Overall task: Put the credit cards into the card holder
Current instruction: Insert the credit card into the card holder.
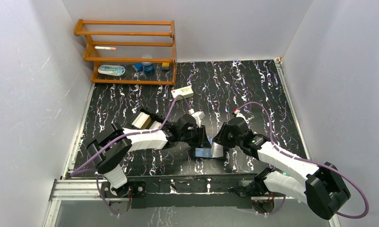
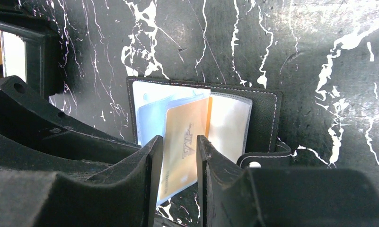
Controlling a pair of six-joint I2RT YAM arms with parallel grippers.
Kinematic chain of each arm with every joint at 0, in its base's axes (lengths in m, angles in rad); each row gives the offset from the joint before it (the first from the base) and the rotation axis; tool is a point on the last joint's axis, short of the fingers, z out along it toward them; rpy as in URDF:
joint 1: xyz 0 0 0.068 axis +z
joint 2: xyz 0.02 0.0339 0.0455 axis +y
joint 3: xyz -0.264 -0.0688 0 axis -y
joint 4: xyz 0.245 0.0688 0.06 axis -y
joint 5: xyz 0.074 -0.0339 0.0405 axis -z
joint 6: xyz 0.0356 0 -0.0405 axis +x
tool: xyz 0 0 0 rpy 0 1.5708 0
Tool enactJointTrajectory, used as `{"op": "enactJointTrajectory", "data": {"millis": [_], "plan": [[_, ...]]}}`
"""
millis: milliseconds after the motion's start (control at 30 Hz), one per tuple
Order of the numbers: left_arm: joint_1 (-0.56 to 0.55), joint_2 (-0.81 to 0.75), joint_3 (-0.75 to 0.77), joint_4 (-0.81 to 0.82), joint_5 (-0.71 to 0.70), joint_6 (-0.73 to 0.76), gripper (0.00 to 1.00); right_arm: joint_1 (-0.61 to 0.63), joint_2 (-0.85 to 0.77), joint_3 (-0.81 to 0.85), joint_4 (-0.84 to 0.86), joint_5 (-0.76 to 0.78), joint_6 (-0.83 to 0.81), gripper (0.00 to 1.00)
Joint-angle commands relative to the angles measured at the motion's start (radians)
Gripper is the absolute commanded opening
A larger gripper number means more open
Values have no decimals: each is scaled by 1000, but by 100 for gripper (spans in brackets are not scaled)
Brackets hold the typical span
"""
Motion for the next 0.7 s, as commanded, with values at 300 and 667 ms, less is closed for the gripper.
{"op": "enactJointTrajectory", "data": {"millis": [300, 667], "plan": [[-6, -94, -30, -127, -105, 33, 25, 0, -76, 30, -134, 96, -24, 39], [-6, -183, -11, -280, -223, 14, 29, 1, -111, 80, -259, 148, -19, 41]]}}
